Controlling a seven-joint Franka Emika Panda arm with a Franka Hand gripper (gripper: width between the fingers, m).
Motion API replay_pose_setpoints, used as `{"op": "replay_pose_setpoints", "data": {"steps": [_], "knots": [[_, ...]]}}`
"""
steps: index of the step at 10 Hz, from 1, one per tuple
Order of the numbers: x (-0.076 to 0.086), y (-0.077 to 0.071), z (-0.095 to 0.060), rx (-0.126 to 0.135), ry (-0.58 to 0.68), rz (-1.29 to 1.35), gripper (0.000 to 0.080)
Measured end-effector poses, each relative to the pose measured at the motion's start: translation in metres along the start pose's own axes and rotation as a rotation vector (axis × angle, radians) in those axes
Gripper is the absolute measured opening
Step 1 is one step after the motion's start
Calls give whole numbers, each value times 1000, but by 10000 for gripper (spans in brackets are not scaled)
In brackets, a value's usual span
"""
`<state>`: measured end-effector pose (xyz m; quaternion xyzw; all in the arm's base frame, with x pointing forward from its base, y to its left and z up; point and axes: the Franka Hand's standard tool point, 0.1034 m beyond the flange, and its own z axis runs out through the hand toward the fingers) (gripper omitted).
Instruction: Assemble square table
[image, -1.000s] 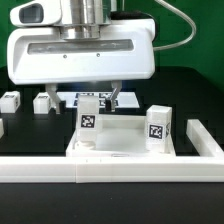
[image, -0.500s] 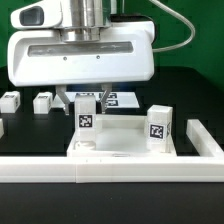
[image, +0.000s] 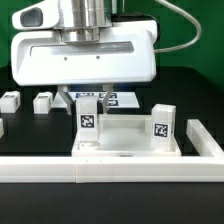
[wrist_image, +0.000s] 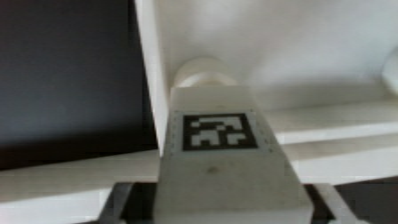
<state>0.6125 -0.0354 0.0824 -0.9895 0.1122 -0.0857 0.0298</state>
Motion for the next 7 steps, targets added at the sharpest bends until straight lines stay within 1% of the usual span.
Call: {"op": "replay_pose_setpoints", "data": {"steps": [2, 3, 4, 7], "knots": [[-5, -19, 1, 12, 2, 238, 290], [-6, -27, 2, 15, 5, 300, 290], [-7, -32, 3, 27, 5, 418, 290], [-14, -58, 6, 39, -5, 701, 290]]}}
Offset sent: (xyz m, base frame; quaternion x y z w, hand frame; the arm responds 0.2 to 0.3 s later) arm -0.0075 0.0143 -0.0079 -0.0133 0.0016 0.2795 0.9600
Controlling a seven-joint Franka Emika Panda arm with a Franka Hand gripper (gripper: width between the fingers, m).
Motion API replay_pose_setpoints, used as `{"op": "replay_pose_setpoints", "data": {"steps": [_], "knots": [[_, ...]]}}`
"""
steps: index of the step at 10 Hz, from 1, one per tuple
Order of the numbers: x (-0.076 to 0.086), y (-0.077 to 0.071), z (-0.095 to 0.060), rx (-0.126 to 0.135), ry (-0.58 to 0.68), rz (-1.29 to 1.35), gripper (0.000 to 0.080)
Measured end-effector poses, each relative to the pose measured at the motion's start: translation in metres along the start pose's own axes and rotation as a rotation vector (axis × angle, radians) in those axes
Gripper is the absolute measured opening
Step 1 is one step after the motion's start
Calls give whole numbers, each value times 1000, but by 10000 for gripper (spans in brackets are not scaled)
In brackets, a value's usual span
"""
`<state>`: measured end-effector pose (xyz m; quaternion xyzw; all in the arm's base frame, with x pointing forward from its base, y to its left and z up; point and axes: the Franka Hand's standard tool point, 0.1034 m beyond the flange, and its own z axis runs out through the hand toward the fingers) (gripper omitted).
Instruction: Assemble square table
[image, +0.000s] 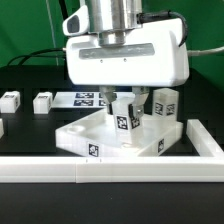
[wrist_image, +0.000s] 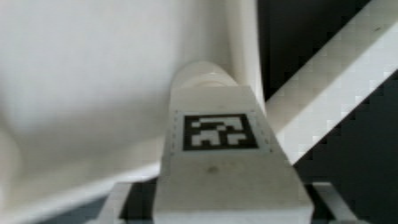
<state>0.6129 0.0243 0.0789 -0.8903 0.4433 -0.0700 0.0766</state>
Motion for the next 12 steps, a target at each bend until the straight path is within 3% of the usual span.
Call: {"op": "replay_pose_setpoints", "data": {"steps": [5, 6, 9, 11, 12], "knots": [[-20, -13, 2, 7, -22, 287, 290], [-26, -18, 3, 23, -23, 385, 290], [-26, -19, 3, 28, -23, 318, 291], [-23, -18, 2, 28, -24, 182, 605], [-23, -18, 2, 28, -22, 78, 636]]}}
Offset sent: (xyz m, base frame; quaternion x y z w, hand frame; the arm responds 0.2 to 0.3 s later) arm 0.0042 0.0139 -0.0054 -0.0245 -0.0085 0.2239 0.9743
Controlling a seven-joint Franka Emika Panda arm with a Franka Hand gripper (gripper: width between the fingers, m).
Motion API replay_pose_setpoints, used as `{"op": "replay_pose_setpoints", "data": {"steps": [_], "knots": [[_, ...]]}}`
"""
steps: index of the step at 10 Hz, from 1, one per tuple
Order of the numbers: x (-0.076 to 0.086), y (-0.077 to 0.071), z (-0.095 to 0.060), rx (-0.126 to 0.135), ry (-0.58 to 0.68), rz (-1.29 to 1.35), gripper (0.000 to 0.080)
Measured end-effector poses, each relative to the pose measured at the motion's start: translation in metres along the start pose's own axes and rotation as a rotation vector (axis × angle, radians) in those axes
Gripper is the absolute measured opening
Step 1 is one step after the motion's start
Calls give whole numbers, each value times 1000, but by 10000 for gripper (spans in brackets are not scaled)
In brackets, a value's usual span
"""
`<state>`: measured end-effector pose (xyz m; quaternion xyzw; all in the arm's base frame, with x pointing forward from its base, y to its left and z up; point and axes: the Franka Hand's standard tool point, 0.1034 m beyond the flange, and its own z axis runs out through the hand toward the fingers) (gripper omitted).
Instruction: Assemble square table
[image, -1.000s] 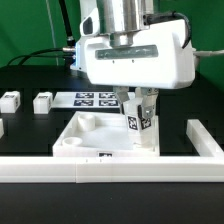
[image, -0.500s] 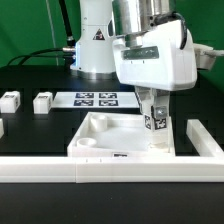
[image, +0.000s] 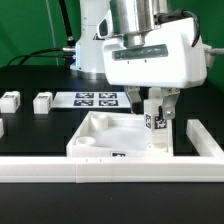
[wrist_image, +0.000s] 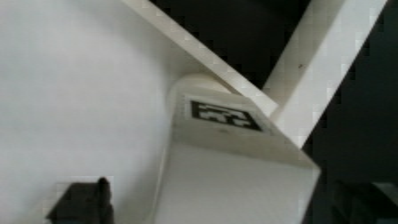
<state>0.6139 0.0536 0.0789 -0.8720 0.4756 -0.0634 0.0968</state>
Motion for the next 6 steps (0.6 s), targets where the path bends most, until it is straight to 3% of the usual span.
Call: {"op": "replay_pose_setpoints", "data": {"steps": [6], "knots": [[-16, -4, 3, -26, -6, -547, 649]]}}
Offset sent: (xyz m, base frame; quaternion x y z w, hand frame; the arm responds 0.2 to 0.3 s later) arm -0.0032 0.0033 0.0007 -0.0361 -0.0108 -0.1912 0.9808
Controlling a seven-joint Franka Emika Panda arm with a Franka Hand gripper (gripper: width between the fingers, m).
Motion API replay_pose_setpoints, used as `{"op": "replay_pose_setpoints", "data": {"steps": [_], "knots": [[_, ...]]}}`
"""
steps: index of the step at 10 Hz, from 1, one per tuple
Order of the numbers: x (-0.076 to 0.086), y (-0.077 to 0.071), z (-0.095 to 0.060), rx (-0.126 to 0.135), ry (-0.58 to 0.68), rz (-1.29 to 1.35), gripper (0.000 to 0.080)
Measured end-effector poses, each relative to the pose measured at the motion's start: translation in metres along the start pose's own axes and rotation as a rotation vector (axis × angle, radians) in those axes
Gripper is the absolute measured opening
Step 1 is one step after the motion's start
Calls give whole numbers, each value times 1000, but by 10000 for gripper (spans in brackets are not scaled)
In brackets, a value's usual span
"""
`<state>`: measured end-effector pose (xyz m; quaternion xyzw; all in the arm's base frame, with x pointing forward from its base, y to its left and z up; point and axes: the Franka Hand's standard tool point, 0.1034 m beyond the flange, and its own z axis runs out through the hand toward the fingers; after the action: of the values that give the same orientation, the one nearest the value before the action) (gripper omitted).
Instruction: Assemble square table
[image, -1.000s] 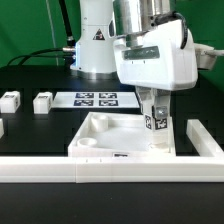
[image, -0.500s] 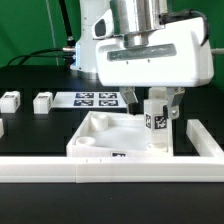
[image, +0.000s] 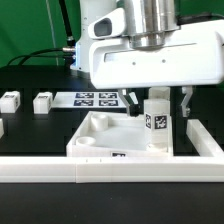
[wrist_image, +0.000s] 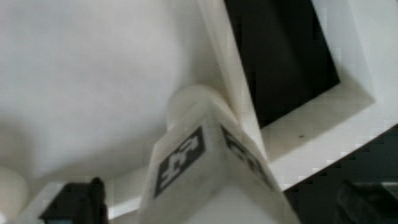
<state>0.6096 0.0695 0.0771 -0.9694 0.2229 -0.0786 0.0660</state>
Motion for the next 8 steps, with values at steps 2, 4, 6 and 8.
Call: {"op": "replay_pose_setpoints", "data": {"steps": [2, 4, 6, 8], "knots": [[-4, -4, 1, -10, -1, -145, 649], [-4, -3, 1, -14, -1, -285, 649], [0, 3, 1, -15, 0, -397, 649], [1, 6, 1, -18, -1, -544, 649]]}}
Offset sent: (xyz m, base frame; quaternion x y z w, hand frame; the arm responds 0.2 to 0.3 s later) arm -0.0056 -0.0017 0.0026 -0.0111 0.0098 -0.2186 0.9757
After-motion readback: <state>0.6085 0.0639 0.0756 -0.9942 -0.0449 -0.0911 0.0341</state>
